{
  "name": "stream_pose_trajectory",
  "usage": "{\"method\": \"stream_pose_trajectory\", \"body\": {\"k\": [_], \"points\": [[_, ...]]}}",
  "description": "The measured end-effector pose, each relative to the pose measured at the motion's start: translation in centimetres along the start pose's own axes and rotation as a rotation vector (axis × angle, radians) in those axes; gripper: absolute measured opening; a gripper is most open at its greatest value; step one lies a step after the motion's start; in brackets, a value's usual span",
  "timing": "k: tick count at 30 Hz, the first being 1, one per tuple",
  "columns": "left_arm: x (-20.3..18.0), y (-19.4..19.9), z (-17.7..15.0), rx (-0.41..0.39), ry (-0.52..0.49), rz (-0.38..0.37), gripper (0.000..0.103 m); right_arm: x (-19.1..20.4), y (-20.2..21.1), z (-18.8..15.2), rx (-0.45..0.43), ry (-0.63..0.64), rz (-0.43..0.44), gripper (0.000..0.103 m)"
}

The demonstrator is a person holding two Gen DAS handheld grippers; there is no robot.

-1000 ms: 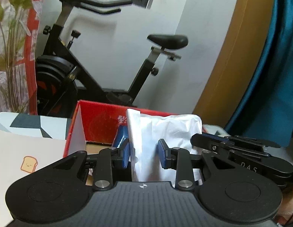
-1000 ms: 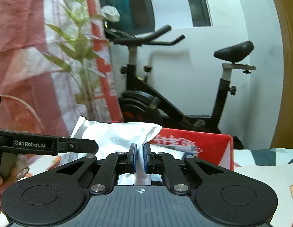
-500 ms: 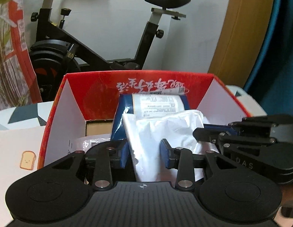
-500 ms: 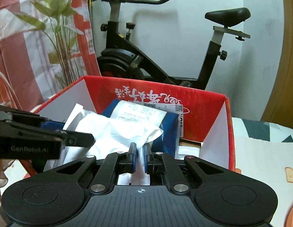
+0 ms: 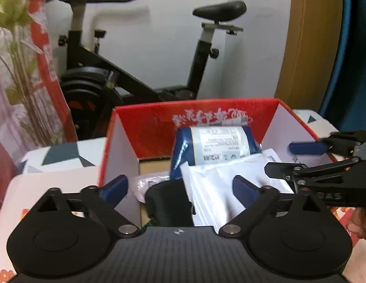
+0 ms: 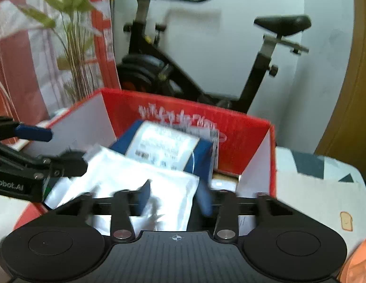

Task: Organize soft objects
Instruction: 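Lower the white plastic bag into the red box and open both grippers, then move both grippers down to the grey knit towel beside the box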

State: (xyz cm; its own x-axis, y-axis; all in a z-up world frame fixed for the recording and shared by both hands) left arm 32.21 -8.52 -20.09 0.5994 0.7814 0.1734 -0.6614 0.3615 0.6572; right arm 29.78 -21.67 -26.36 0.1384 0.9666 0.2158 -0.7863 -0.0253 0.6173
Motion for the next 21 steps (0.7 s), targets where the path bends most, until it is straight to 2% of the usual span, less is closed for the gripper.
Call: {"method": "stream_pose_trajectory", "body": {"k": [1,3,4,6,10,14,21], "points": [[0.0,0.4,0.0,-0.012,0.002,-0.004,0.099,0.0,0.6,0.1,-0.028,-0.006,0.01,0.075],[0.1,1.2,-0.1,-0.023,0.005,0.002,0.103,-0.1,1.8,0.3,-0.079,-0.022,0.041,0.084],[0.2,1.7,-0.2,-0.026,0.003,0.018,0.103,-0.2,2.2,0.3,-0.089,-0.026,0.045,0.093],[0.4,2.6,-0.4,-0.031,0.003,0.047,0.103,-0.3,2.9,0.4,-0.097,-0.034,0.042,0.102],[0.9,4.1,-0.9,-0.04,0.032,0.071,0.103,-0.6,4.2,0.5,-0.112,-0.067,0.045,0.103],[1.0,6.1,-1.5,-0.066,0.035,0.138,0.103,-1.1,5.8,0.2,-0.142,-0.13,0.064,0.103],[0.2,10.3,-3.1,-0.148,0.029,0.23,0.103,-1.4,9.3,-1.9,-0.243,-0.175,0.074,0.103]]}}
Point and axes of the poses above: each gripper's, at about its wrist camera, not at the fingertips, and y roughly against the way its jaws point, x to its left, z to its top, the point moved 2 cm from there along -y, roughly the way its jaws point, and after that the axes turned 11 degrees about -y, right-handed, at the moved point
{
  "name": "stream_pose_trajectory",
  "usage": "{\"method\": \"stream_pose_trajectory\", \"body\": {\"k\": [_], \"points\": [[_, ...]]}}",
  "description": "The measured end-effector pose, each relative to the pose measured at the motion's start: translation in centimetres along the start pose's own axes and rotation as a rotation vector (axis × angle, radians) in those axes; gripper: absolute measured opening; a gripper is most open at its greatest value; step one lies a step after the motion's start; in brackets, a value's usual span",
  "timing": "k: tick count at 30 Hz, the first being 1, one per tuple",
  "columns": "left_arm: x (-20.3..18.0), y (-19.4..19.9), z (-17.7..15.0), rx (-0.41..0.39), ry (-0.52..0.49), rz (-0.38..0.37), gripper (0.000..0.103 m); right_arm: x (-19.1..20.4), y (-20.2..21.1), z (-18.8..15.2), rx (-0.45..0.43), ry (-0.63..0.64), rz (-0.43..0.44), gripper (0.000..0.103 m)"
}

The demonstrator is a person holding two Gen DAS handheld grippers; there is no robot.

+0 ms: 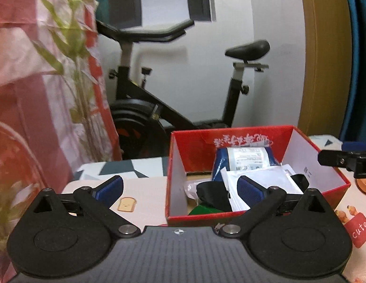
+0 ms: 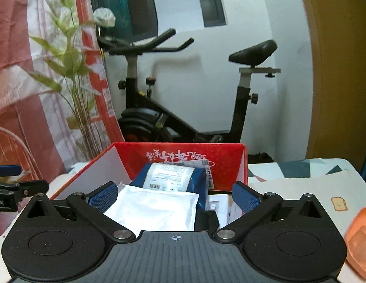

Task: Organize soft objects
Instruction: 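Move both grippers down to the grey knit towel beside the box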

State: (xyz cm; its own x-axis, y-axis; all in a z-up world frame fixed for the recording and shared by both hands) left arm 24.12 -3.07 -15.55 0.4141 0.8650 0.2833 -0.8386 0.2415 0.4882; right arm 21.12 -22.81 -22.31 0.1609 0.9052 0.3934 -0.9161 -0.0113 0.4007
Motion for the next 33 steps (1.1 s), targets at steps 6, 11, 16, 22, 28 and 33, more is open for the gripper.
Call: {"method": "stream_pose_trajectory", "body": {"k": [6,11,16,22,28,33], "points": [[0.1,3.0,-2.8,-0.048,0.068,0.026,0.103,-0.5,2.9,-2.5,-0.053,-0.027,0.017,0.103],[-0.4,3.6,-5.8,-0.005,0.096,0.029,0.103,-0.1,4.4,-5.3,-0.043,0.044,0.011,0.103],[-1.1,3.3,-9.0,0.063,0.141,0.011,0.103,-0.4,4.3,-8.4,0.013,0.033,-0.073,0.103],[-1.3,2.3,-12.5,0.15,0.178,-0.003,0.103,-1.6,3.8,-12.6,0.12,0.019,-0.122,0.103],[-1.0,1.0,-14.6,0.226,0.21,-0.002,0.103,-2.2,3.4,-15.5,0.202,0.016,-0.117,0.097],[-0.8,0.4,-15.8,0.262,0.244,-0.019,0.102,-2.3,3.0,-15.9,0.253,-0.002,-0.112,0.081]]}}
Point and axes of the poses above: each gripper's, at about its wrist camera, not at the fingertips, and y roughly against the way its jaws point, x to its left, z to its top, the point moved 2 cm from there along -y, roughly the way its jaws point, and after that the axes turned 11 degrees about -y, right-handed, at the moved point
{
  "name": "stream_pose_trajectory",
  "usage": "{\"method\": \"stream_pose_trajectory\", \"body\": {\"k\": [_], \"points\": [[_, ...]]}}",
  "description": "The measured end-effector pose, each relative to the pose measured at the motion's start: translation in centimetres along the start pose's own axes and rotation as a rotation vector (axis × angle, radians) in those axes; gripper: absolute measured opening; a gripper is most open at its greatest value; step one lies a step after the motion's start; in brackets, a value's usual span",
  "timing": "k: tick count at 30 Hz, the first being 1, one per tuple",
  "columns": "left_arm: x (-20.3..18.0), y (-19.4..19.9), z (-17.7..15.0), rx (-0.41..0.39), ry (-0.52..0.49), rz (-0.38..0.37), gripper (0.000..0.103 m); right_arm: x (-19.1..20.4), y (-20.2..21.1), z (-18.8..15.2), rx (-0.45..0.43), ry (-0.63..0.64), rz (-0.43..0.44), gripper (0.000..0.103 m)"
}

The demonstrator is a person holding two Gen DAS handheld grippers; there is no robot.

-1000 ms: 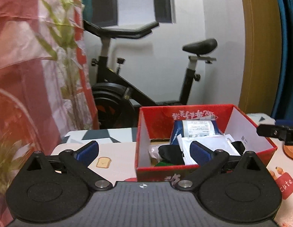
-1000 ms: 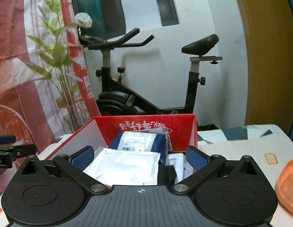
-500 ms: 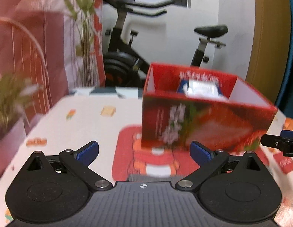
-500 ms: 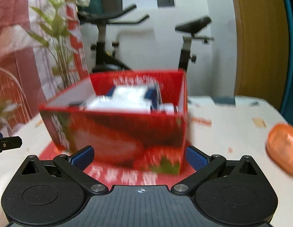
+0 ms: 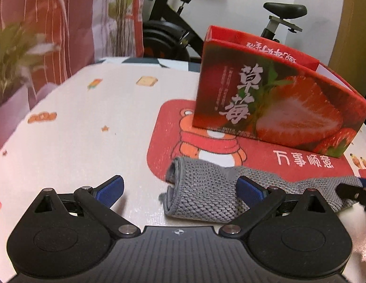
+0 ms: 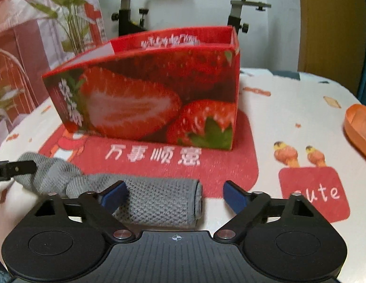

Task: Organize soft objects
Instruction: 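Move both grippers down to the grey knit towel beside the box, then close the left gripper on the grey towel while the right grasps it too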

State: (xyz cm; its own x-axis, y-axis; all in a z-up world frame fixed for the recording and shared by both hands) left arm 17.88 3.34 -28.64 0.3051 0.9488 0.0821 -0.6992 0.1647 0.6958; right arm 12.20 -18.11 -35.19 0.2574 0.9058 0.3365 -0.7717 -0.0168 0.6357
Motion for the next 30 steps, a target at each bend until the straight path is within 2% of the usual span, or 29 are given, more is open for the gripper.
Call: {"method": "stream_pose_trajectory", "body": {"k": [5,8,10,13,16,17,21,24,26,30], "points": [[0.0,-0.6,-0.1,0.018,0.018,-0.034,0.095,0.0,-0.7,-0.6,0.05,0.001,0.001,0.076],[-0.2,-1.0,-0.4,0.032,0.029,-0.063,0.091,0.1,-0.8,-0.7,0.049,0.012,0.003,0.072],[-0.4,-1.0,-0.5,0.029,0.028,-0.063,0.09,0.3,-0.8,-0.8,0.048,0.025,0.006,0.067],[-0.8,-1.1,-0.6,0.025,0.017,-0.065,0.086,0.6,-0.8,-0.9,0.048,0.043,0.012,0.065],[-1.0,-1.0,-0.5,0.017,0.016,-0.093,0.073,0.5,-0.8,-0.8,0.053,0.041,0.023,0.063],[-1.1,-1.0,-0.5,0.015,0.013,-0.103,0.064,0.4,-0.8,-0.7,0.054,0.041,0.025,0.063],[-1.6,-0.9,-0.4,0.011,-0.007,-0.135,0.039,0.5,-0.8,-0.7,0.059,0.045,0.049,0.042],[-2.0,-0.8,-0.3,0.011,-0.017,-0.15,0.03,0.8,-0.7,-0.8,0.07,0.048,0.079,0.029],[-2.0,-0.7,-0.3,0.009,-0.013,-0.159,0.025,1.0,-0.6,-0.8,0.077,0.046,0.097,0.027],[-2.0,-0.4,-0.4,0.001,-0.005,-0.163,0.021,1.2,-0.3,-0.7,0.076,0.046,0.105,0.024]]}}
Point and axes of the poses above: each gripper's, at about its wrist camera, not at the fingertips, and y roughly against the way its jaws point, x to its left, z to its top, the point moved 2 cm from there along -y, roughly the way its jaws point, and after that the axes turned 11 degrees about -y, right-handed, at the moved point
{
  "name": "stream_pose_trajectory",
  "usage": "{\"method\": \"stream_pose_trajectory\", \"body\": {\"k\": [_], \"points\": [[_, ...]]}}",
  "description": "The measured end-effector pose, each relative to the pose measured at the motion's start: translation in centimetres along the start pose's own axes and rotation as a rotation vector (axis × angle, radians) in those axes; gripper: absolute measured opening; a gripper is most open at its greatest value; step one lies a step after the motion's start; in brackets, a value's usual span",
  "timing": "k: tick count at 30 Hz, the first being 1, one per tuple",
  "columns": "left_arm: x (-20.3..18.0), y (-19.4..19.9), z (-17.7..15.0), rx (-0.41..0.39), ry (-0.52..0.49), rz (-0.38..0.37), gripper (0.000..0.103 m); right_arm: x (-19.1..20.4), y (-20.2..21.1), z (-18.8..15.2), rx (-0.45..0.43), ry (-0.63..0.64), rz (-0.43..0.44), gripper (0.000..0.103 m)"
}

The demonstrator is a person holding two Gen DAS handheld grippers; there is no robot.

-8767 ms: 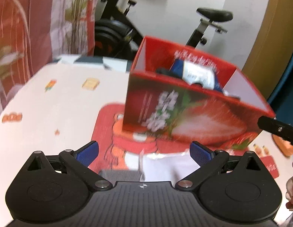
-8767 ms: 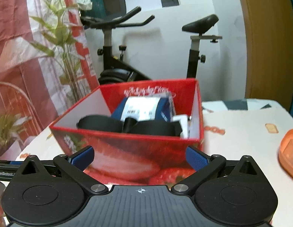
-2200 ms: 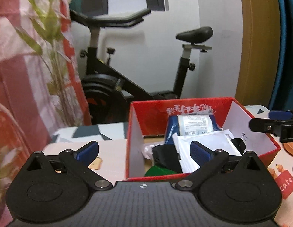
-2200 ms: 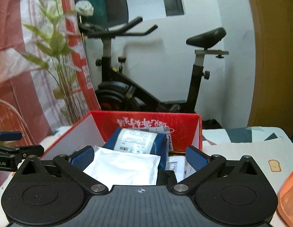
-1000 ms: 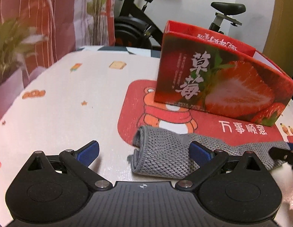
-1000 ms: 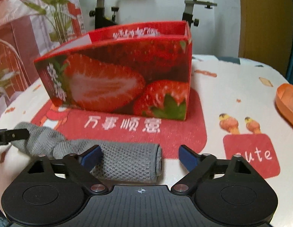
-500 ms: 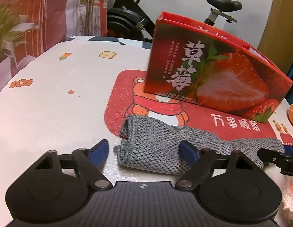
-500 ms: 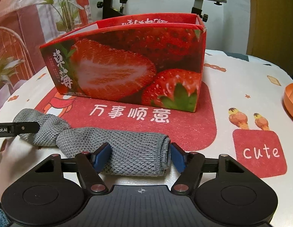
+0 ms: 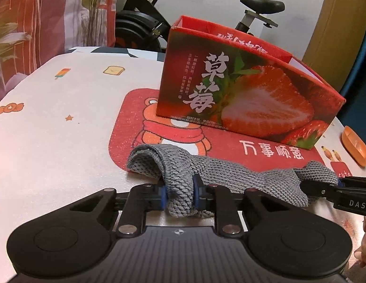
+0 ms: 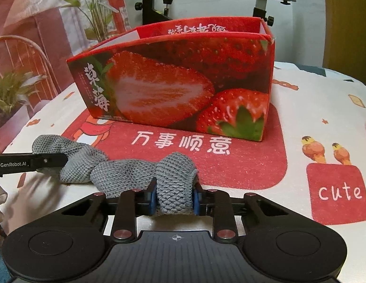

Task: Organize soft objects
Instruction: 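Close the left gripper on the grey towel while the right grasps it too, then lift the grey towel with both grippers and carry it over the box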

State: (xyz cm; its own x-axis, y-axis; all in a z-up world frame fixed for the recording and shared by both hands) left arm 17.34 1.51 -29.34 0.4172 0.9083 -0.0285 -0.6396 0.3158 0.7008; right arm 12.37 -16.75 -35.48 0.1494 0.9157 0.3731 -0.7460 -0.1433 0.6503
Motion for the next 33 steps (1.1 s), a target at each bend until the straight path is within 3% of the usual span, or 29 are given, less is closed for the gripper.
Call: {"method": "stream_pose_trajectory", "body": {"k": [7,15,25,33], "points": [[0.0,1.3,0.8,-0.046,0.026,-0.008,0.019,0.1,1.3,0.8,-0.041,-0.006,0.032,0.022],[-0.1,4.6,3.5,-0.189,0.035,-0.011,0.018,1.1,4.1,3.3,-0.142,0.026,0.087,0.021],[-1.3,8.7,8.5,-0.374,-0.04,0.011,0.018,3.0,8.2,7.7,-0.298,0.122,0.127,0.022],[-2.3,8.3,13.1,-0.427,-0.098,0.003,0.018,4.0,9.6,12.8,-0.37,0.156,0.14,0.021]]}}
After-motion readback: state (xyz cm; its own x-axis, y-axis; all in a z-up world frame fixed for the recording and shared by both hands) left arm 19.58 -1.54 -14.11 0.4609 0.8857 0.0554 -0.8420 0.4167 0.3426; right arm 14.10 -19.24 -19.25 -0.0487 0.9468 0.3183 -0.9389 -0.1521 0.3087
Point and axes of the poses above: each gripper's, at about its wrist camera, not at the fingertips, and y roughly against the way its jaws point, x to its left, z to its top, the point moved 2 cm from there along -y, roughly the way its jaws point, and after that the axes turned 11 degrees about -y, right-handed, at the moved point
